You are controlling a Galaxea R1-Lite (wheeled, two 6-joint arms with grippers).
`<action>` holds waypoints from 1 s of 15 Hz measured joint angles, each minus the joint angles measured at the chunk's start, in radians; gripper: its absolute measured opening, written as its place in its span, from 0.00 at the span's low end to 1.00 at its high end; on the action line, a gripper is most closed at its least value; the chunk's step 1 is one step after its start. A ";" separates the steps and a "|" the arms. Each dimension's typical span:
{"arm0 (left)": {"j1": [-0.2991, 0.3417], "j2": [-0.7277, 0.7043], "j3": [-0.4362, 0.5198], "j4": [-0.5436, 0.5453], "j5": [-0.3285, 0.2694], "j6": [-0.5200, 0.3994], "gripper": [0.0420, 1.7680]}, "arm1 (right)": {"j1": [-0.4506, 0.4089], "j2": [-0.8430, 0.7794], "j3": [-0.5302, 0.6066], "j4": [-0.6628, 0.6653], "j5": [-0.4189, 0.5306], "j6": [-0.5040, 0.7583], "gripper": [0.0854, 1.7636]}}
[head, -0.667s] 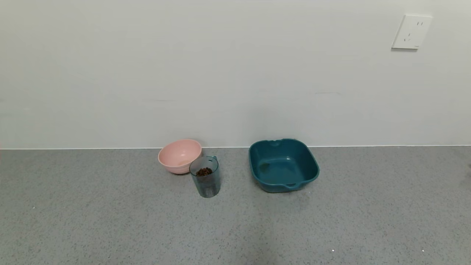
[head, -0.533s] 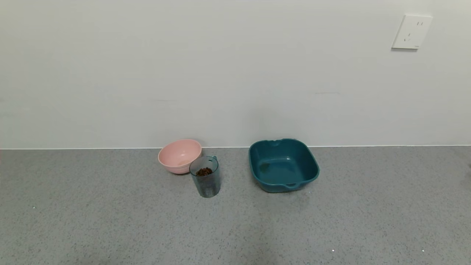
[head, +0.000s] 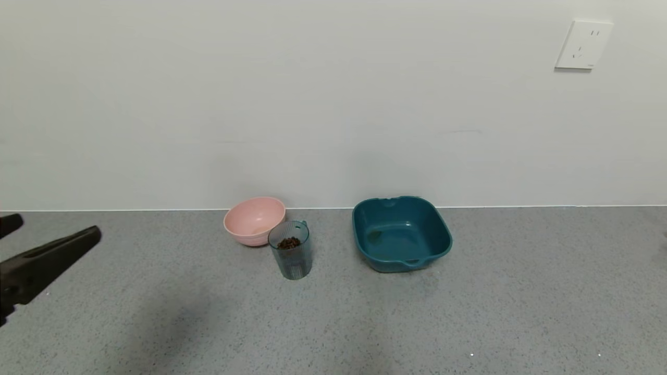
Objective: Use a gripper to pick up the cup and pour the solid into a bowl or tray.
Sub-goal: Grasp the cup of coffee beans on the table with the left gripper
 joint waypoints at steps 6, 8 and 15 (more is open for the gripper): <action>-0.163 0.229 0.027 -0.016 -0.014 0.007 0.97 | 0.000 0.000 0.000 0.000 0.000 0.000 0.97; -0.207 0.290 0.041 -0.020 -0.007 0.003 0.97 | 0.000 0.000 0.000 0.000 0.000 0.000 0.97; -0.291 0.531 0.201 -0.352 0.117 -0.012 0.97 | 0.000 0.000 0.000 0.000 0.000 0.000 0.97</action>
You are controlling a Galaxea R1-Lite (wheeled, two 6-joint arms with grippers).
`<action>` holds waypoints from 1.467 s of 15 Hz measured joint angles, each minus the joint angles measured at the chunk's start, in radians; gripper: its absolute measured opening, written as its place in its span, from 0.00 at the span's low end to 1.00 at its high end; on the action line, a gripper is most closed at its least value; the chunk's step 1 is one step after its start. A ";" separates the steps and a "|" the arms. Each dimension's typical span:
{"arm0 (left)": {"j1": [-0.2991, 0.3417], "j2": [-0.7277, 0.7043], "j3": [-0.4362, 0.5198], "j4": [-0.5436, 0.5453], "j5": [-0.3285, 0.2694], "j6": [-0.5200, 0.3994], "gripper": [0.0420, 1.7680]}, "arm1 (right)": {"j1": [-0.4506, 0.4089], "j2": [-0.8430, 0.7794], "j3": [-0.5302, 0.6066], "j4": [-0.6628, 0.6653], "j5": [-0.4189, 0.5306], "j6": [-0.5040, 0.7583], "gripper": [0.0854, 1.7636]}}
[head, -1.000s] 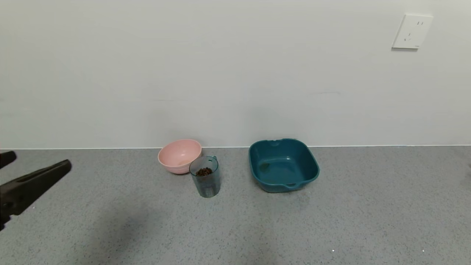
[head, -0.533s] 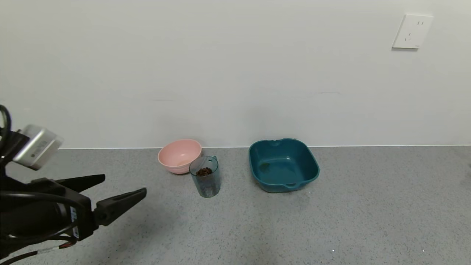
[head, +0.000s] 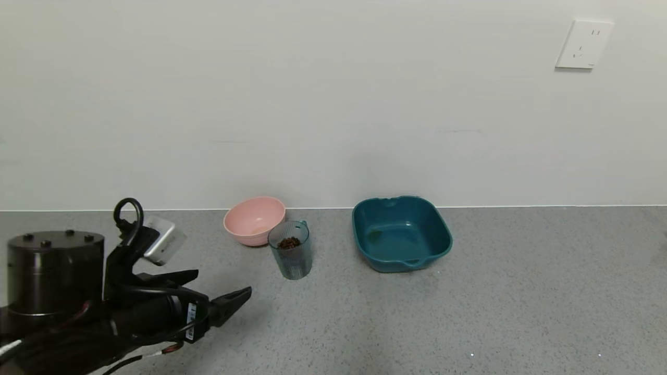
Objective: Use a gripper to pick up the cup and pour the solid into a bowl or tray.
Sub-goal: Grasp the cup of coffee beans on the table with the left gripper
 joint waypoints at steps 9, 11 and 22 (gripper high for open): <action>-0.133 0.410 0.087 -0.462 0.136 -0.144 0.97 | 0.000 0.000 0.000 0.000 0.000 0.000 0.97; -0.155 0.491 0.081 -0.561 0.200 -0.156 0.97 | 0.000 0.000 0.000 0.000 0.000 0.000 0.97; -0.168 0.839 0.011 -1.022 0.322 -0.171 0.97 | 0.000 0.000 0.000 0.000 0.000 0.001 0.97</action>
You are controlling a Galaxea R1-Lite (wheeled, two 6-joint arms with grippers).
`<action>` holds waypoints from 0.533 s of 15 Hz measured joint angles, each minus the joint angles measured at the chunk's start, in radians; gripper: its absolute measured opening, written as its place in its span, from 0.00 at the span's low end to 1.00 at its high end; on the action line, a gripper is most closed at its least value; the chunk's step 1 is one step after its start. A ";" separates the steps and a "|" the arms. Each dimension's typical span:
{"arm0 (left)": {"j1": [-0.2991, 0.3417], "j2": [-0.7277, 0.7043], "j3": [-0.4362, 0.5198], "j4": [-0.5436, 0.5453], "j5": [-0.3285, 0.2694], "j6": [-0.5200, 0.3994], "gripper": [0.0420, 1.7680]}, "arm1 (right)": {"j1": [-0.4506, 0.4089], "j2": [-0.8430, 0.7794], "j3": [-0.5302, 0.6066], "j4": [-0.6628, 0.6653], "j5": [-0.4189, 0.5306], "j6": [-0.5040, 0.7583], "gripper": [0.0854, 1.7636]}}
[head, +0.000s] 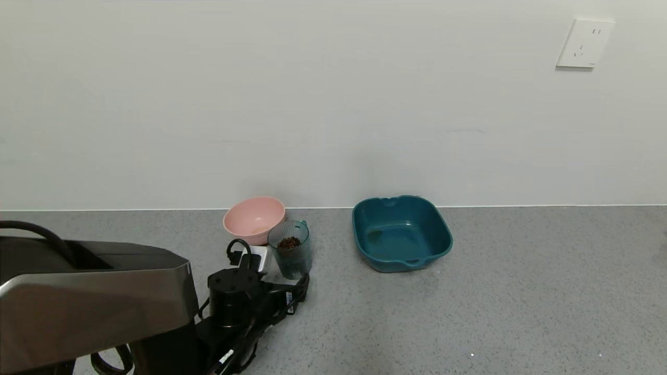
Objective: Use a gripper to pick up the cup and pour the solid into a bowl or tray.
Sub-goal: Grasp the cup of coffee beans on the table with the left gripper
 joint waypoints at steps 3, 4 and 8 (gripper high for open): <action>-0.005 0.036 -0.022 -0.023 0.003 0.000 0.97 | 0.000 0.000 0.000 0.000 0.000 0.000 0.97; -0.005 0.042 -0.029 -0.024 0.003 0.000 0.97 | 0.000 0.000 0.000 0.000 0.000 -0.001 0.97; -0.004 0.061 -0.068 -0.043 0.016 0.003 0.97 | 0.000 0.000 0.000 0.000 0.000 0.000 0.97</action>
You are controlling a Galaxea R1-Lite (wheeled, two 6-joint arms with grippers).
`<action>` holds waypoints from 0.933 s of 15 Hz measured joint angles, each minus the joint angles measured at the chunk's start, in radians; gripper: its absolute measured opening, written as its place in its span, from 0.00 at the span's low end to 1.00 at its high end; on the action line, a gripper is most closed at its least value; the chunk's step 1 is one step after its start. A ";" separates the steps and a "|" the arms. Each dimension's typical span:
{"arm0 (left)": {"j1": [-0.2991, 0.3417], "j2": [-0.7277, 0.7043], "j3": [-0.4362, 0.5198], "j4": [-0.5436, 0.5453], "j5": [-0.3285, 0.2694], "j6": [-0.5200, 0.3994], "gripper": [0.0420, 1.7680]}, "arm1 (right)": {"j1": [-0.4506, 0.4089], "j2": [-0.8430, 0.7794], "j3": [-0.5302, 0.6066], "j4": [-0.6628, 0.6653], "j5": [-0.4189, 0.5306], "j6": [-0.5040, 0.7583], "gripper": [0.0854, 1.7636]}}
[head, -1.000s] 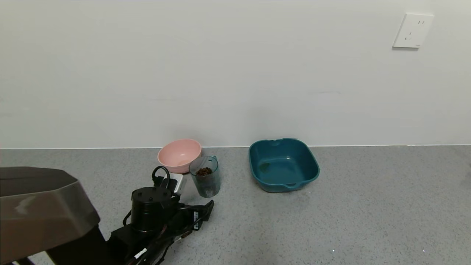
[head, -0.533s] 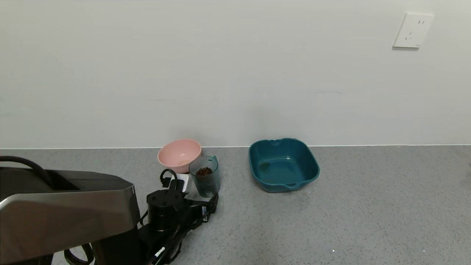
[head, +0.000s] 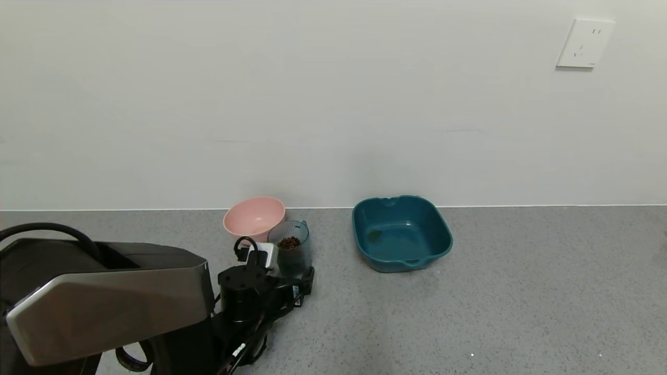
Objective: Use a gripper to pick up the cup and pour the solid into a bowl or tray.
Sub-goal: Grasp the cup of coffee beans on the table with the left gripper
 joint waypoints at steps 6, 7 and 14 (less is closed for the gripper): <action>0.000 0.021 -0.062 0.000 0.012 0.004 0.97 | 0.000 0.000 0.000 0.000 0.000 0.000 0.97; 0.000 0.026 -0.073 0.001 0.012 0.006 0.97 | 0.000 0.000 0.000 0.000 0.000 0.000 0.97; 0.003 0.051 -0.149 0.001 0.014 0.021 0.97 | 0.000 0.000 0.000 0.000 0.000 -0.001 0.97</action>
